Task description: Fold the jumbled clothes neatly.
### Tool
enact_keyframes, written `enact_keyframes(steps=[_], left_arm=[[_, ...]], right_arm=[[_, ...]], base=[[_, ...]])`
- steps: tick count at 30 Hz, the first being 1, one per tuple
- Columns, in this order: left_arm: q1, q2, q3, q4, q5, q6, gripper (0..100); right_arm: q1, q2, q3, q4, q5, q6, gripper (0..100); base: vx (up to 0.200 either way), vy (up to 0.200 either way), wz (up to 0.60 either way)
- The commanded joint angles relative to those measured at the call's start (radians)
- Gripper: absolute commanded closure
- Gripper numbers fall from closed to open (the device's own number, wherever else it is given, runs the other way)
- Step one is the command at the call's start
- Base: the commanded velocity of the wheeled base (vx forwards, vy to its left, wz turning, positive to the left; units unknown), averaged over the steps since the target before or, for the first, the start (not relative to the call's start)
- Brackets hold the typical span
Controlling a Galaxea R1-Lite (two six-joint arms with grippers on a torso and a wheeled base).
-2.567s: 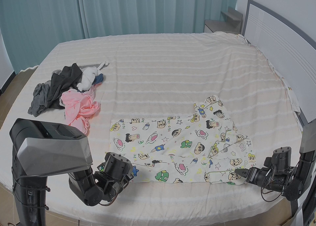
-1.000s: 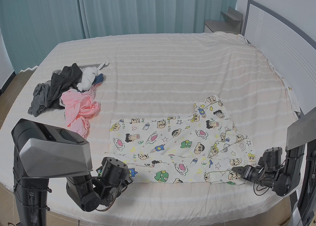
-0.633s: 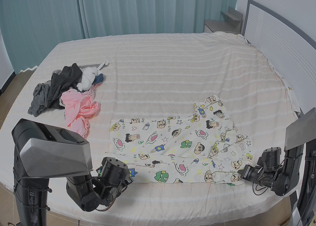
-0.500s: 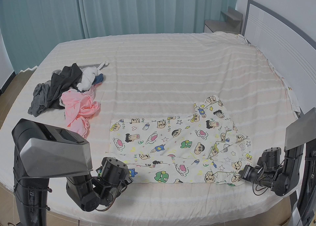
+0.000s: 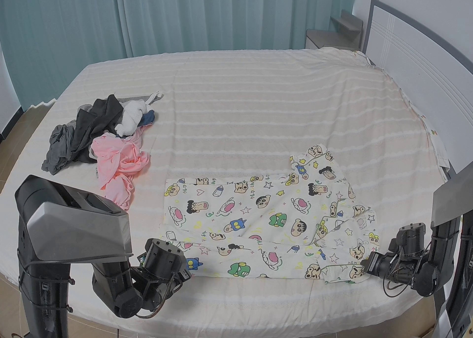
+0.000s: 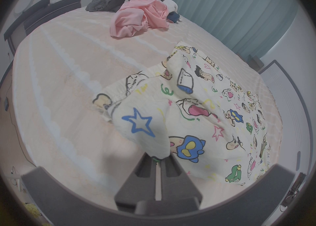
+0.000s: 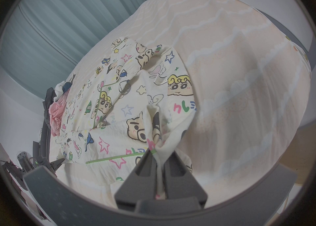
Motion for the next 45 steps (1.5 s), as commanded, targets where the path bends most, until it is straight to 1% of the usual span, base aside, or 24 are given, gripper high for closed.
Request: enact_keyframes(steps=[1,12,18,27,28,32,37,39,40,41,43,44,45], left_arm=[[0.002,-0.016,0.033,-0.001,0.0,0.0,100],[-0.021,-0.047,0.116,0.0,-0.008,-0.013,100],[-0.05,-0.047,0.134,0.0,-0.008,-0.044,100],[-0.049,-0.048,0.147,-0.001,-0.009,-0.056,100],[-0.049,-0.048,0.147,-0.001,-0.012,-0.058,100],[-0.05,-0.065,0.154,-0.001,-0.029,-0.059,100],[-0.05,-0.097,0.17,-0.003,-0.029,-0.058,100],[-0.05,-0.137,0.185,-0.001,-0.028,-0.055,100],[-0.05,-0.171,0.199,-0.004,-0.026,-0.052,100],[-0.05,-0.246,0.226,-0.026,-0.029,-0.049,100],[-0.05,-0.301,0.245,-0.055,-0.038,-0.04,100],[-0.049,-0.369,0.262,-0.085,-0.054,-0.015,100],[-0.049,-0.39,0.265,-0.09,-0.057,-0.001,100]], right_arm=[[0.0,-0.019,0.025,-0.001,0.0,-0.005,100],[-0.017,-0.032,0.088,-0.002,0.001,-0.077,100],[-0.026,-0.025,0.096,-0.025,0.001,-0.09,100],[-0.037,-0.021,0.096,-0.025,0.001,-0.099,100],[-0.037,-0.021,0.096,-0.024,0.001,-0.099,0],[-0.037,-0.024,0.096,-0.025,0.001,-0.099,0],[-0.038,-0.032,0.096,-0.027,-0.009,-0.102,0],[-0.041,-0.05,0.096,-0.025,-0.012,-0.102,0],[-0.051,-0.07,0.096,-0.021,-0.022,-0.103,0],[-0.066,-0.108,0.096,-0.018,-0.045,-0.106,0],[-0.075,-0.137,0.096,-0.016,-0.051,-0.114,0],[-0.088,-0.18,0.096,-0.013,-0.051,-0.128,0],[-0.091,-0.197,0.096,-0.013,-0.051,-0.136,0]], base=[[0.0,0.0,0.0],[0.0,0.0,0.0],[0.0,0.0,0.0],[0.0,0.0,0.0],[0.0,0.0,0.0],[0.0,0.0,0.0],[0.0,0.0,0.0],[0.0,0.0,0.0],[0.0,0.0,0.0],[0.0,0.0,0.0],[0.0,0.0,0.0],[0.0,0.0,0.0],[0.0,0.0,0.0]])
